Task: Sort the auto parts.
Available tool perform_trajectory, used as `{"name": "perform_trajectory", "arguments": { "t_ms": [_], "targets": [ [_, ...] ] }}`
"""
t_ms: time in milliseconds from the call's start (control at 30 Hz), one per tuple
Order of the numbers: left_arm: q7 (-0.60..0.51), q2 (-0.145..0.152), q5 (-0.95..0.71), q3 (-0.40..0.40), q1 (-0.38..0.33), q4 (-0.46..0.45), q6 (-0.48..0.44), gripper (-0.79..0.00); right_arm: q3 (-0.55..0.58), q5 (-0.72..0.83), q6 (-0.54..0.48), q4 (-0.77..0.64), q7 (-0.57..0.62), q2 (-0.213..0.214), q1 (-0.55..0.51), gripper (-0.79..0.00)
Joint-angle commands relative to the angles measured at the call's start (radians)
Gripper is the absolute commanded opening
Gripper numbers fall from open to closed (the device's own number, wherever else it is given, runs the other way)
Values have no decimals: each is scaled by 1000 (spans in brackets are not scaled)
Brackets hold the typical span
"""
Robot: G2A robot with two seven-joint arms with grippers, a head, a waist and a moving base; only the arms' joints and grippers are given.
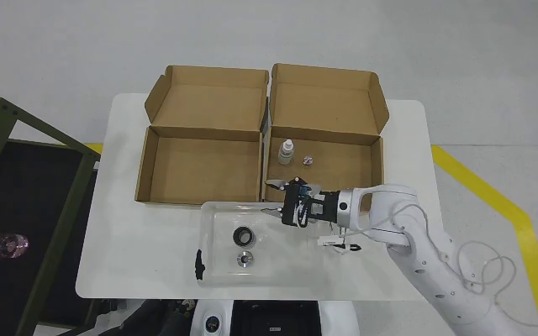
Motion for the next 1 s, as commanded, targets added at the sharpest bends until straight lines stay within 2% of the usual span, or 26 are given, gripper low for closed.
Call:
{"name": "perform_trajectory", "arguments": {
  "t_ms": [0,333,967],
  "targets": [
    [0,0,0,0,0,0,0,0,-27,-13,11,-3,0,-4,0,-437],
    [0,0,0,0,0,0,0,0,-126,-77,50,11,6,-25,9,-406],
    [0,0,0,0,0,0,0,0,-286,-157,50,91,35,-70,61,-403]
  ]
}}
